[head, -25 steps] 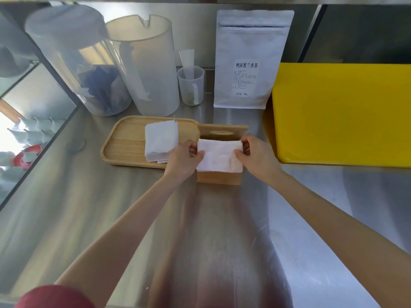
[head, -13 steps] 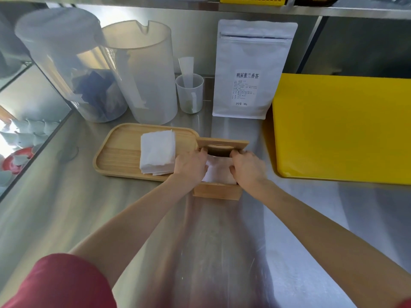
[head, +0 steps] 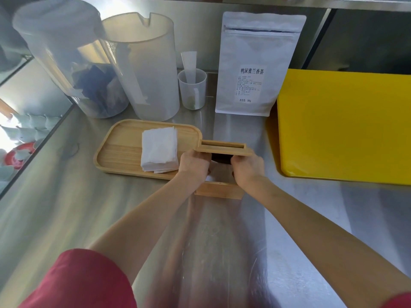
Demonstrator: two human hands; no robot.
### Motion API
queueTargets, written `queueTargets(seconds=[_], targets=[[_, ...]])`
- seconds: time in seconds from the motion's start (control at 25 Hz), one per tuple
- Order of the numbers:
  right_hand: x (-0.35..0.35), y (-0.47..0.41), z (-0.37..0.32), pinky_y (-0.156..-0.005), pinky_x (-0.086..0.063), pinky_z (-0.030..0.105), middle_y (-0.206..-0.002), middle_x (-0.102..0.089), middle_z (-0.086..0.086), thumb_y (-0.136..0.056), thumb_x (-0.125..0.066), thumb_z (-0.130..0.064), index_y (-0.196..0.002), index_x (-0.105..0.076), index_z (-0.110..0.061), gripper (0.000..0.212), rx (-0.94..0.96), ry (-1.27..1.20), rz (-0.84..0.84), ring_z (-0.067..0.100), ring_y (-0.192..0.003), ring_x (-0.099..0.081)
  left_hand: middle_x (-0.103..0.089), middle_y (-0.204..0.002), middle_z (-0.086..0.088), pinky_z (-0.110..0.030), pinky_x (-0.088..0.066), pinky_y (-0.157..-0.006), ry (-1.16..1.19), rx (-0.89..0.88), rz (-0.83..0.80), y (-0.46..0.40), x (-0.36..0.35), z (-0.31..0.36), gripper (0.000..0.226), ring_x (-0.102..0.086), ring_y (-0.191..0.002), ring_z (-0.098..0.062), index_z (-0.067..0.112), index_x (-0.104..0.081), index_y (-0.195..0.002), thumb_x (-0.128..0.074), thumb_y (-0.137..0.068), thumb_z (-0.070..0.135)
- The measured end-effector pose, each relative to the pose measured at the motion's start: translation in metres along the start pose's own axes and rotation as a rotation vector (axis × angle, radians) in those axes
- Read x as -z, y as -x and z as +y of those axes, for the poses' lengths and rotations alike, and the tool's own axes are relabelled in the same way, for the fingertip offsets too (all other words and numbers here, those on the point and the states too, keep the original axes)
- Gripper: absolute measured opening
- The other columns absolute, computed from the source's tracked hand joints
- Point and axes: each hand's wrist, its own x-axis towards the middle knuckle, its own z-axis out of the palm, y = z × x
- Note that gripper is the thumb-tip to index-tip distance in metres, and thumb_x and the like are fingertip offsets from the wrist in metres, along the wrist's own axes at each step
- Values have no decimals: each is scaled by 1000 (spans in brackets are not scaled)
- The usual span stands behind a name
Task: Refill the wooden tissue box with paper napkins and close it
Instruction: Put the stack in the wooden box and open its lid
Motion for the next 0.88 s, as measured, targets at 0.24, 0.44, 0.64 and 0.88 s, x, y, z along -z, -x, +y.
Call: queueTargets(seconds=[0.24, 0.44, 0.64, 0.88], targets=[[4, -1, 1, -73, -41, 22, -120, -59, 14, -92, -44, -9, -119, -52, -4, 28, 10, 10, -78, 29, -104, -58, -65, -117, -8, -30, -48, -86, -22, -21, 12, 0, -1, 0, 26, -59, -111, -27, 12, -60, -113, -52, -91, 21], [13, 7, 3, -86, -53, 36, -120, -56, 14, -91, -52, -23, -117, -56, -13, 29, 197, 105, -18, 30, -106, -59, -61, -127, -7, -31, -47, -91, -18, -66, -5, 2, 2, -3, 36, -55, -117, -27, 21, -52, -128, -46, -93, 29], [21, 20, 20, -75, -54, 36, -103, -65, 12, -90, -51, -32, -102, -68, -15, 27, 197, -170, 6, 25, -91, -62, -65, -118, -10, -34, -47, -85, 269, 42, 72, 19, 7, -10, 33, -60, -109, -29, 18, -61, -120, -44, -94, 31], [39, 30, 19, -62, -47, 29, -81, -57, 5, -87, -58, -35, -86, -59, -10, 25, 81, -399, 245, 16, -70, -56, -52, -134, -6, -39, -49, -89, 541, 20, 239, 39, -12, -12, 36, -57, -112, -29, 8, -51, -128, -41, -94, 10]])
